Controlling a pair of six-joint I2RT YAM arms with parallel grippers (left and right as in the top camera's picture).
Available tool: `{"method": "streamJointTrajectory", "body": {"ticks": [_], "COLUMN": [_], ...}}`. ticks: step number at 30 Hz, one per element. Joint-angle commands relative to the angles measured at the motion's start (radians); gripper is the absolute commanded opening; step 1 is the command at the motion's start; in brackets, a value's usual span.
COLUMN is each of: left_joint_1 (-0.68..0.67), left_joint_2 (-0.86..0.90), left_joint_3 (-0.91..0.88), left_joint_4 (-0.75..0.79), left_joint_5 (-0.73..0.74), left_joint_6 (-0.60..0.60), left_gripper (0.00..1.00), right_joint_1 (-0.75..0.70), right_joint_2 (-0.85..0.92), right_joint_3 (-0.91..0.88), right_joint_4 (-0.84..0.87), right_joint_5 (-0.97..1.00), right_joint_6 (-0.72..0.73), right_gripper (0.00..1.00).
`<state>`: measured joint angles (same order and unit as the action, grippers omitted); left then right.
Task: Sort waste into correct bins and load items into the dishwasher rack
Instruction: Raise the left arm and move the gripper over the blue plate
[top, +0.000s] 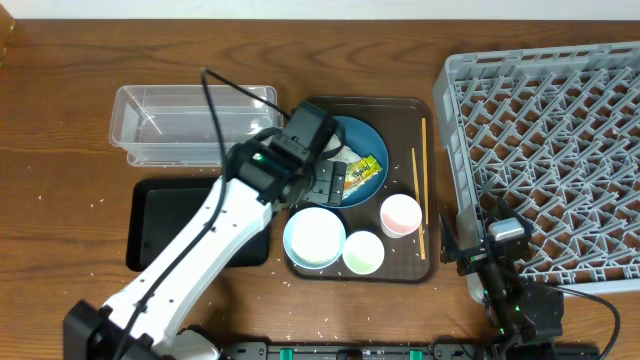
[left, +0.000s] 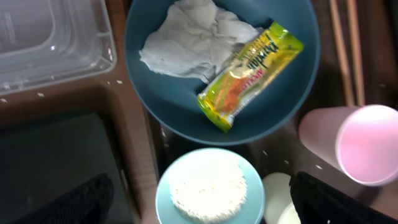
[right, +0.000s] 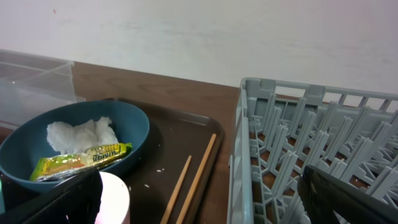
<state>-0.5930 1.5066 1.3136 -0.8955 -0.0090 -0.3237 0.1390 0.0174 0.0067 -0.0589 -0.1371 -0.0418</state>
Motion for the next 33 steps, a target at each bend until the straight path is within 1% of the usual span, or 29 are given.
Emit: {"method": "streamJointTrajectory", "body": {"ticks": [1, 5, 12, 17, 20, 22, 27, 33], "left_joint_1": [0.000, 0.000, -0.007, -0.022, -0.026, -0.026, -0.026, -0.026], "left_joint_2": [0.026, 0.040, 0.040, 0.040, 0.040, 0.040, 0.040, 0.040], "left_joint_3": [0.017, 0.017, 0.017, 0.017, 0.017, 0.017, 0.017, 0.010], "left_joint_4": [0.014, 0.016, -0.001, -0.075, -0.153, -0.201, -0.340, -0.383], "left_joint_5": [-0.062, -0.040, 0.080, 0.080, 0.077, 0.051, -0.162, -0.175], "left_joint_6": [0.016, 0.011, 0.012, 0.000, -0.003, -0.011, -0.206, -0.264], "left_gripper": [0.93, 0.93, 0.92, 0.91, 0.91, 0.91, 0.93, 0.93], "right_joint_1": [-0.013, -0.013, -0.013, -0.013, -0.013, -0.013, -0.013, -0.013], "right_joint_2": [-0.001, -0.001, -0.001, -0.001, -0.001, -0.001, -0.001, -0.001], "right_joint_3": [-0.001, -0.001, -0.001, -0.001, -0.001, -0.001, -0.001, -0.001], "right_joint_4": [-0.004, -0.004, -0.004, -0.004, -0.004, -0.004, -0.004, -0.004], "right_joint_5": [0.002, 0.002, 0.002, 0.002, 0.002, 0.002, 0.002, 0.002], "right_joint_6": [-0.008, -0.008, -0.008, -0.008, -0.008, -0.008, -0.008, -0.008], "right_gripper": [0.99, 0.99, 0.99, 0.99, 0.99, 0.99, 0.99, 0.99]}}
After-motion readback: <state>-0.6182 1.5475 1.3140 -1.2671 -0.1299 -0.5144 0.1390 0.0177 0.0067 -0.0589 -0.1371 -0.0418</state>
